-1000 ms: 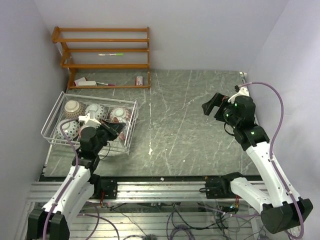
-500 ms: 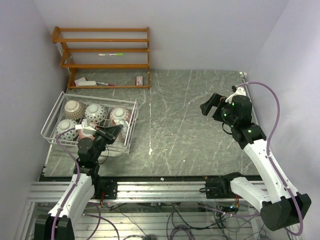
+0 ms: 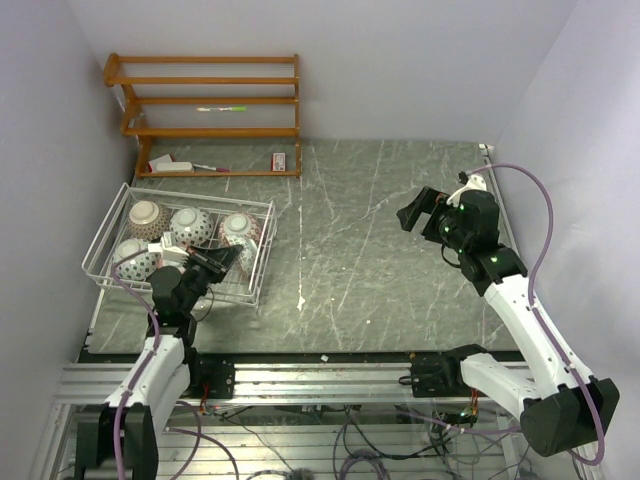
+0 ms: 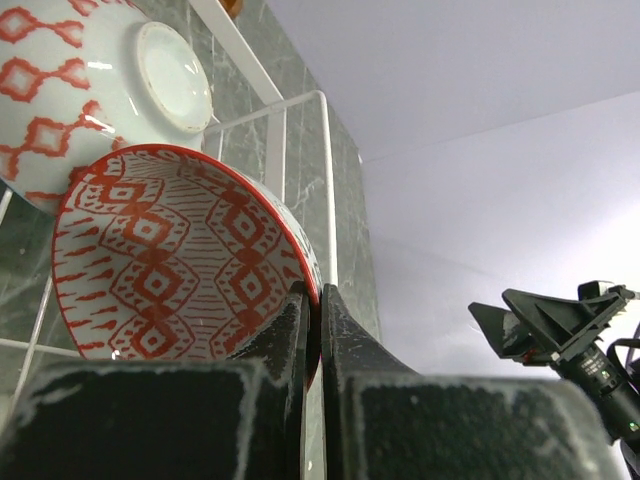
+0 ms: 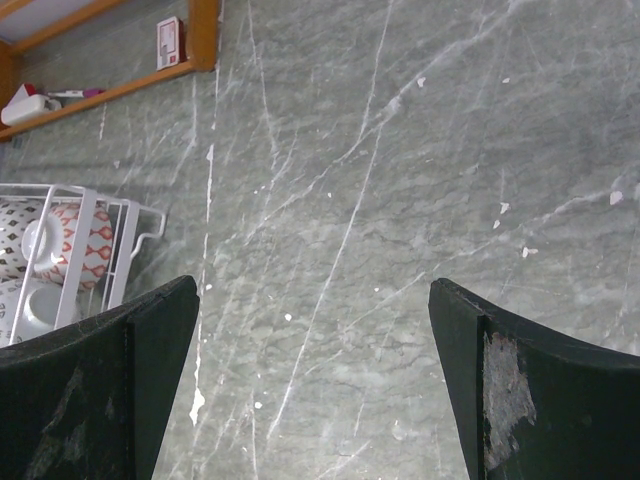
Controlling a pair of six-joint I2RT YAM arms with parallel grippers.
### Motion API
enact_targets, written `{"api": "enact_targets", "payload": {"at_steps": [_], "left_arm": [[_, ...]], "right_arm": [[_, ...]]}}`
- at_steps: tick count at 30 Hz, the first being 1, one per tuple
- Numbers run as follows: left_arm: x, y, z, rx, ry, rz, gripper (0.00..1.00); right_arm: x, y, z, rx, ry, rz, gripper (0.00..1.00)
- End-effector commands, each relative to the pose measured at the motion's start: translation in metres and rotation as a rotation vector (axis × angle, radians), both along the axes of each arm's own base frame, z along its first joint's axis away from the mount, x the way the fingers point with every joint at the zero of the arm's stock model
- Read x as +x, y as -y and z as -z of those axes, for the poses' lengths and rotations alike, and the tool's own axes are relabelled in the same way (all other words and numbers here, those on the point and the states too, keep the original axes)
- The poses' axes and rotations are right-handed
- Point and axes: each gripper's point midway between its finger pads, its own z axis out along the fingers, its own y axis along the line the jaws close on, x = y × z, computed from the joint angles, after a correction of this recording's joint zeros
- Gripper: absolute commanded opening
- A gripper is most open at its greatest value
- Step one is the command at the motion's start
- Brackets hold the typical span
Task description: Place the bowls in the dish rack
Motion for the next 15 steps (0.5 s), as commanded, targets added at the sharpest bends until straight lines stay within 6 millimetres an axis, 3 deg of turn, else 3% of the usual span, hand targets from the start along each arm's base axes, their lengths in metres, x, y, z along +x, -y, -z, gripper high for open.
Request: {"api": "enact_targets", "payload": {"at_steps": [1,15], "left_arm": [[-0.027,-0.027,0.114,0.121,-0.385,-0.077,0.07],[-0.035,-0.035,0.128,0.151,-0.496,-0.08,0.12]], "right_arm": [[0.005,0.0,0.003,0.007,0.009,0.003,1.0],[0.01,-0.002,0.012,0.009,-0.004,0.0,1.0]]}}
